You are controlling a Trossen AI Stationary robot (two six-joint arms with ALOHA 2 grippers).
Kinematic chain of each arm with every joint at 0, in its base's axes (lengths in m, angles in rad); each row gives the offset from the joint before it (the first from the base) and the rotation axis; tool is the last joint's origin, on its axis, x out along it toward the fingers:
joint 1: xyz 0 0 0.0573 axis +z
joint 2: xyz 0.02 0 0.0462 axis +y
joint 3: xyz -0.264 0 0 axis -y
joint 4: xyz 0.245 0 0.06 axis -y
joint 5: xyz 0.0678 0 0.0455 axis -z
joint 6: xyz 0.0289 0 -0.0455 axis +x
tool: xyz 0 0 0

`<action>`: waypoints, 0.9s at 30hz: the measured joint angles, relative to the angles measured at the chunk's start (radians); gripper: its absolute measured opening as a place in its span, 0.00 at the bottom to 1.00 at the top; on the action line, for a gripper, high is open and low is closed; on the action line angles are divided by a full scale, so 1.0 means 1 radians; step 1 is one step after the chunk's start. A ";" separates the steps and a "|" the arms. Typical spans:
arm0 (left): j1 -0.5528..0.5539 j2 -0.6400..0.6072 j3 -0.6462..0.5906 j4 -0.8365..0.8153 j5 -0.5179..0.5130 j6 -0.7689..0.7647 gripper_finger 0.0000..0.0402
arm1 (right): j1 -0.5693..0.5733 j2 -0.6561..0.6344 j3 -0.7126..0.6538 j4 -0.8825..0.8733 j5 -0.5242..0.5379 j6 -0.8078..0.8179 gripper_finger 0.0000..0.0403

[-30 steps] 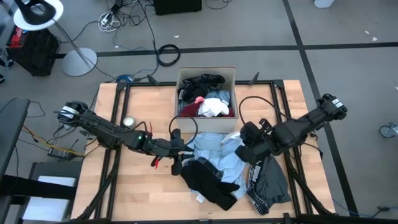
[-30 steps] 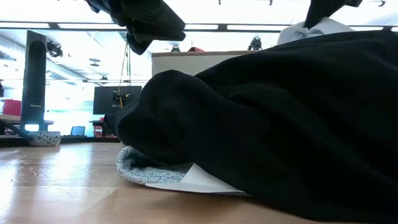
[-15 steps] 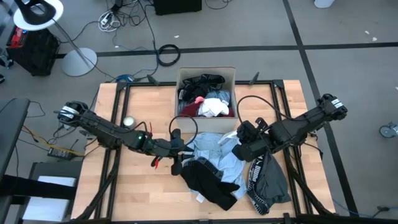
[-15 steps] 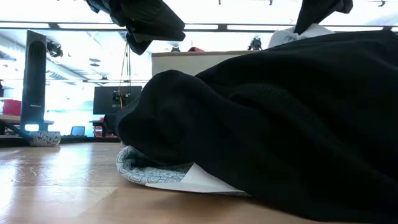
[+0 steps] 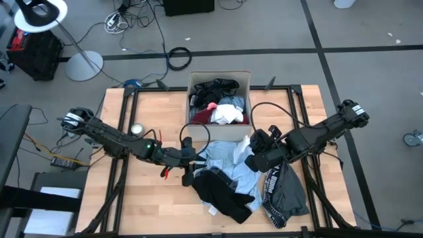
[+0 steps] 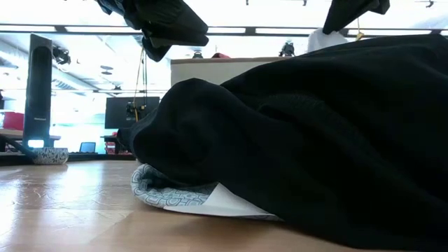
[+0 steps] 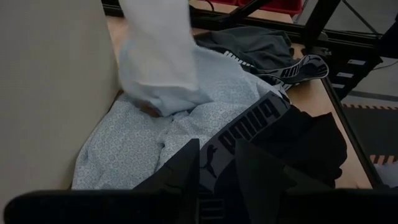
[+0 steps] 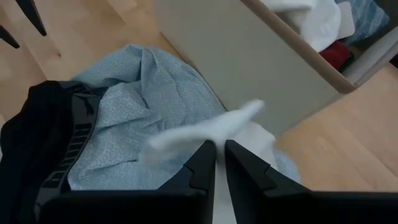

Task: Sort clothes
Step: Put the white sock into the white laundry bin

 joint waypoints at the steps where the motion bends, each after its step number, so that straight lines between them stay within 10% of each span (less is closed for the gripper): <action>1: 0.000 0.000 0.000 0.000 0.000 0.000 0.27 | 0.000 0.000 0.000 0.000 0.000 0.000 0.09; 27: 0.000 0.000 -0.001 -0.064 0.000 -0.022 0.27 | -0.054 0.006 -0.123 0.154 -0.005 -0.081 0.07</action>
